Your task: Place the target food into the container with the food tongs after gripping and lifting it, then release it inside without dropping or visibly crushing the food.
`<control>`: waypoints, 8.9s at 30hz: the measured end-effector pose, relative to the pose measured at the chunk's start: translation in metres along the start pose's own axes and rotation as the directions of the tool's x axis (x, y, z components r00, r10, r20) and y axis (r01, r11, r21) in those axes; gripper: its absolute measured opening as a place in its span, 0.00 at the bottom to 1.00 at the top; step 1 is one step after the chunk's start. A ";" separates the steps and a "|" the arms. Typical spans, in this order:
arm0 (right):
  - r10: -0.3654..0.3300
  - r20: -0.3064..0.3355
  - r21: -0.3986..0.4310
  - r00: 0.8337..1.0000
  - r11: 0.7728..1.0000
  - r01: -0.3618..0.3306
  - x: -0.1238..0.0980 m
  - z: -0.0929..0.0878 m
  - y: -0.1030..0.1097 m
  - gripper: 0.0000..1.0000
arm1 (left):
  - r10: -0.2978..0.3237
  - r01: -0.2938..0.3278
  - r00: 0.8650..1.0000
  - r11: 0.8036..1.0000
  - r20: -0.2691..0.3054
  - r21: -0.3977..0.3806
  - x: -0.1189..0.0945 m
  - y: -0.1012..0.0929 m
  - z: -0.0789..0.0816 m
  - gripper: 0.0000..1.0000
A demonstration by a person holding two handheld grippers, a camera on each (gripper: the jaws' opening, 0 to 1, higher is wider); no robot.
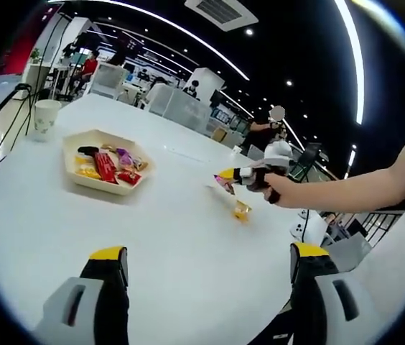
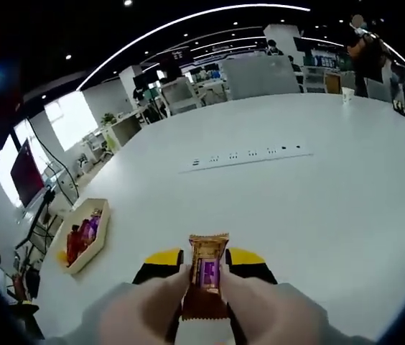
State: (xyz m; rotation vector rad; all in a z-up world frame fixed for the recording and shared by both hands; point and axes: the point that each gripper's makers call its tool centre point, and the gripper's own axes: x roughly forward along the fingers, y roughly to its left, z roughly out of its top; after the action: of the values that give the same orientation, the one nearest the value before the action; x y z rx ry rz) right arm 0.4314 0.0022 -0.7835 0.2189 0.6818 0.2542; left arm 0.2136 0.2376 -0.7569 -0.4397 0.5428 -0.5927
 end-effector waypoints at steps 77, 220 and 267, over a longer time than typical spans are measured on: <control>0.091 0.045 -0.083 0.995 0.993 -0.087 -0.054 0.010 0.062 0.22 | -0.086 0.081 0.993 0.994 0.077 0.068 -0.020 -0.014 -0.009 0.97; 0.521 0.007 -0.255 0.853 0.826 -0.503 0.027 0.079 0.260 0.21 | 0.103 -0.114 0.980 0.992 0.169 0.055 -0.042 0.018 0.045 0.99; 0.546 -0.055 -0.239 0.836 0.805 -0.542 0.047 0.100 0.296 0.30 | 0.096 -0.107 0.979 0.993 0.180 0.049 -0.044 0.025 0.054 0.97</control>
State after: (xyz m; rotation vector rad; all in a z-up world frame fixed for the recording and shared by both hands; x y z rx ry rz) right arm 0.4843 0.2845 -0.6525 0.1744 0.5507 0.8893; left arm 0.2242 0.2963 -0.7131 -0.4023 0.3744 -0.4650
